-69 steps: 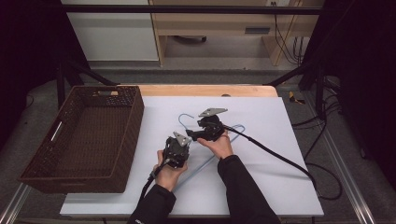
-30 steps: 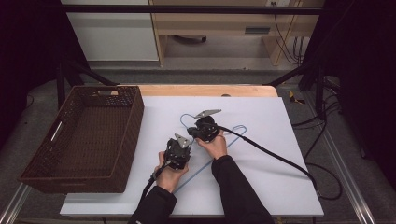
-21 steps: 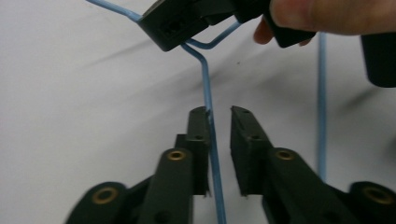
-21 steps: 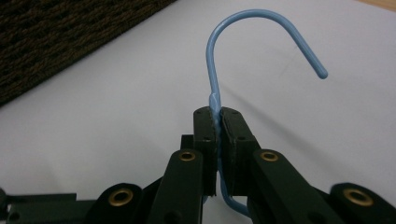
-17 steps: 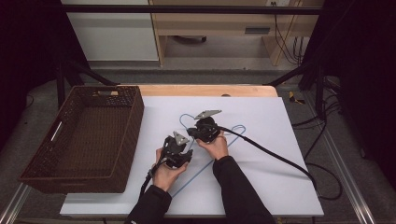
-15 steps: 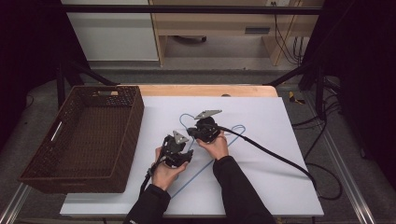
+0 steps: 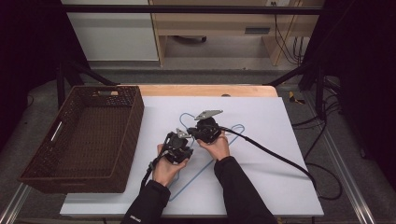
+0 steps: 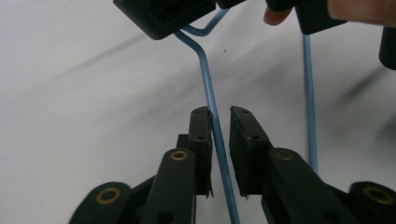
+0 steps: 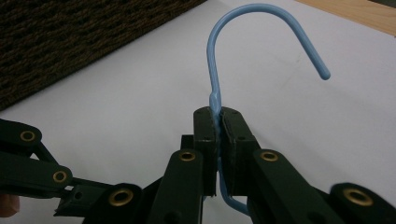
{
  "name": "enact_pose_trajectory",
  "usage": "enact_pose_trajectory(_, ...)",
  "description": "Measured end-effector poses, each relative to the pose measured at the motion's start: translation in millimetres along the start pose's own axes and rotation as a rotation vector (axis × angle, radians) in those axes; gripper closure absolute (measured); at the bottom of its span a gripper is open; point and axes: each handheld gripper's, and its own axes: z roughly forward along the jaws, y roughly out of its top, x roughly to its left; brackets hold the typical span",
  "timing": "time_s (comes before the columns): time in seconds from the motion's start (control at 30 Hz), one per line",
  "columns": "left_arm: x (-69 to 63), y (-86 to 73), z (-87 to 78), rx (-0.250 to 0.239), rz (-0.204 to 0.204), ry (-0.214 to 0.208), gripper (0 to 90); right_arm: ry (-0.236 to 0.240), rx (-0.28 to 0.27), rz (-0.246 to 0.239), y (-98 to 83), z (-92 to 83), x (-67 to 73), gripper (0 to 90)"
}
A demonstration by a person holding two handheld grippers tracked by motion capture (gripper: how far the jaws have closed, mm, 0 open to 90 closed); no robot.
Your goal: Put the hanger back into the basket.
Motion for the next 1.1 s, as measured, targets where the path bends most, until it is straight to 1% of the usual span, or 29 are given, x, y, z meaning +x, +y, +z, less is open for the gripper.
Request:
enact_pose_trajectory(0.07,1.6,0.5,-0.6,0.002,-0.007,-0.006,81.7,0.0,-0.004,-0.006,0.1,-0.6,-0.1,85.9)
enact_pose_trajectory(0.17,1.5,0.9,-0.5,-0.003,-0.016,-0.008,82.5,-0.002,-0.005,-0.004,0.5,-1.7,0.6,85.9)
enact_pose_trajectory(0.27,0.9,0.8,-1.9,-0.005,-0.04,-0.017,83.5,0.0,-0.005,-0.005,0.9,-3.7,1.0,86.0)
enact_pose_trajectory(0.33,0.1,0.7,-3.0,-0.015,-0.053,-0.009,84.7,-0.005,-0.012,-0.007,1.9,-5.3,0.8,85.9)
enact_pose_trajectory(0.37,0.4,1.0,-3.8,-0.016,-0.051,-0.005,85.2,-0.005,-0.014,-0.003,2.3,-6.5,0.8,85.8)
enact_pose_trajectory(0.43,-0.2,0.9,-4.8,-0.023,-0.059,0.0,85.9,-0.01,-0.025,-0.005,3.2,-7.9,0.7,85.7)
enact_pose_trajectory(0.53,-1.2,1.0,-6.5,-0.027,-0.063,0.011,86.9,-0.015,-0.023,-0.002,4.2,-11.2,1.7,85.2)
enact_pose_trajectory(0.7,-4.0,1.4,-9.1,-0.033,-0.069,0.022,87.2,-0.022,-0.03,-0.017,4.8,-14.9,3.3,84.6)
enact_pose_trajectory(0.77,-5.3,1.5,-10.5,-0.045,-0.076,0.021,87.2,-0.029,-0.033,-0.025,5.3,-17.9,4.9,84.1)
enact_pose_trajectory(0.83,-6.3,1.8,-13.5,-0.051,-0.067,0.029,87.3,-0.035,-0.036,-0.037,6.2,-23.1,6.5,81.9)
enact_pose_trajectory(0.87,-6.9,1.9,-14.8,-0.06,-0.072,0.028,87.3,-0.037,-0.038,-0.038,6.6,-26.4,7.4,79.5)
enact_pose_trajectory(0.9,-6.8,2.1,-16.9,-0.063,-0.07,0.028,87.3,-0.041,-0.043,-0.039,7.2,-30.3,8.5,78.7)
enact_pose_trajectory(0.97,-7.8,2.6,-20.2,-0.084,-0.076,0.031,87.4,-0.034,-0.057,-0.041,8.1,-40.8,8.4,76.2)
enact_pose_trajectory(1.1,-9.3,4.9,-28.3,-0.102,-0.066,0.039,87.4,-0.037,-0.094,-0.035,7.6,-67.8,7.4,70.3)
